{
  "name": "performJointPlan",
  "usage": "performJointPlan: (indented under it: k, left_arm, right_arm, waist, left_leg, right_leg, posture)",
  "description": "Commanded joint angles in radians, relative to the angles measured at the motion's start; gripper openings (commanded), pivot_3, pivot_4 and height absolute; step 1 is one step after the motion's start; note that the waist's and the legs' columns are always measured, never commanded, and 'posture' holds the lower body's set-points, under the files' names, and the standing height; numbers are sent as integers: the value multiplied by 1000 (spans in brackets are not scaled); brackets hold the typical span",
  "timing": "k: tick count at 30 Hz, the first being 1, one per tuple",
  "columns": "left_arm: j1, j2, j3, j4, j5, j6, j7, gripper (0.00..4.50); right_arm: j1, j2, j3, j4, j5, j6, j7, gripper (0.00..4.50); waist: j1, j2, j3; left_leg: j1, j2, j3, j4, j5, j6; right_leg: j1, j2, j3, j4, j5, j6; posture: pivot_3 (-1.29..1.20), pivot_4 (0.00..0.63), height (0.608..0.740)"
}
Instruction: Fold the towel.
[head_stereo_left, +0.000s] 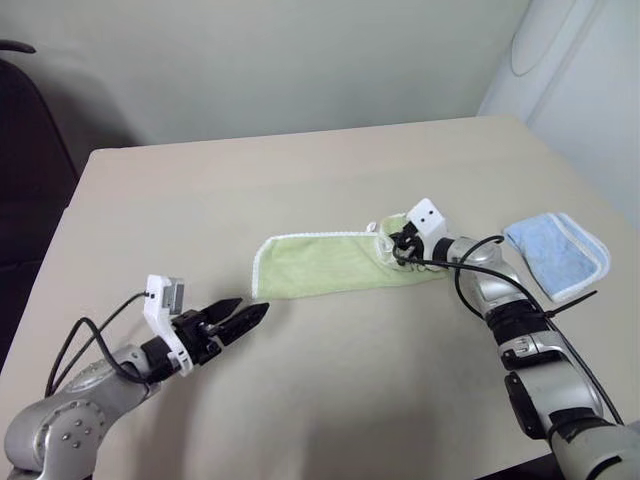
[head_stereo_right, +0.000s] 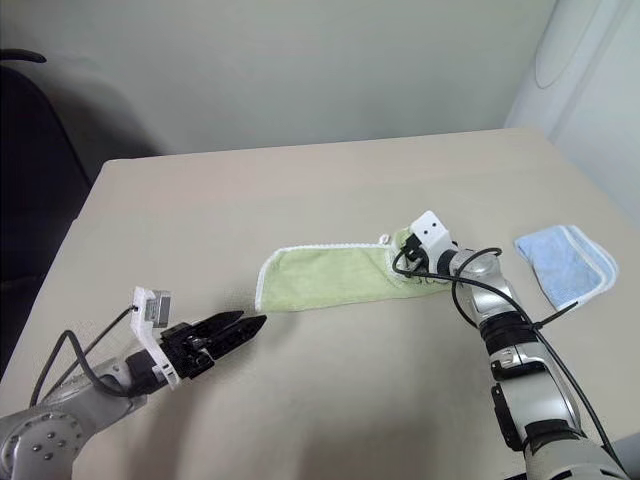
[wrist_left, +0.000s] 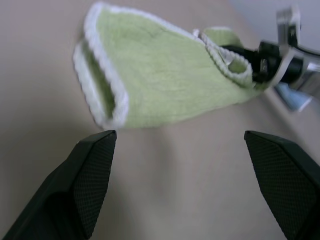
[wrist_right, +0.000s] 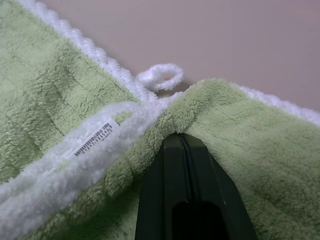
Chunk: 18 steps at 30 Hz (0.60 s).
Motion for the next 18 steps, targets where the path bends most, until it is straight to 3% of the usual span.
performJointPlan:
  k: [1, 9, 18]
  left_arm:
    - [-2, -3, 5, 12, -180, 73, 133, 4441]
    - [-152, -56, -130, 265, -423, 108, 586, 4441]
    - [-342, -146, -171, 497, -450, 49, 762, 4441]
  right_arm:
    - [5, 17, -43, -36, 22, -23, -26, 12]
    - [7, 47, -76, -59, 31, -28, -47, 12]
    - [30, 52, -87, -139, 43, 2, -52, 12]
  waist:
    - [0, 0, 0]
    - [17, 2, 0]
    - [50, 10, -1]
  left_leg:
    - [0, 0, 0, 0, 0, 0]
    - [3, -1, 0, 1, 1, -2]
    - [24, -6, 0, 1, 1, -2]
  right_leg:
    - [0, 0, 0, 0, 0, 0]
    - [4, 0, -1, 1, 0, 0]
    - [22, -1, 0, -2, -2, -3]
  posture:
    - [0, 150, 735]
    - [0, 150, 735]
    - [0, 150, 735]
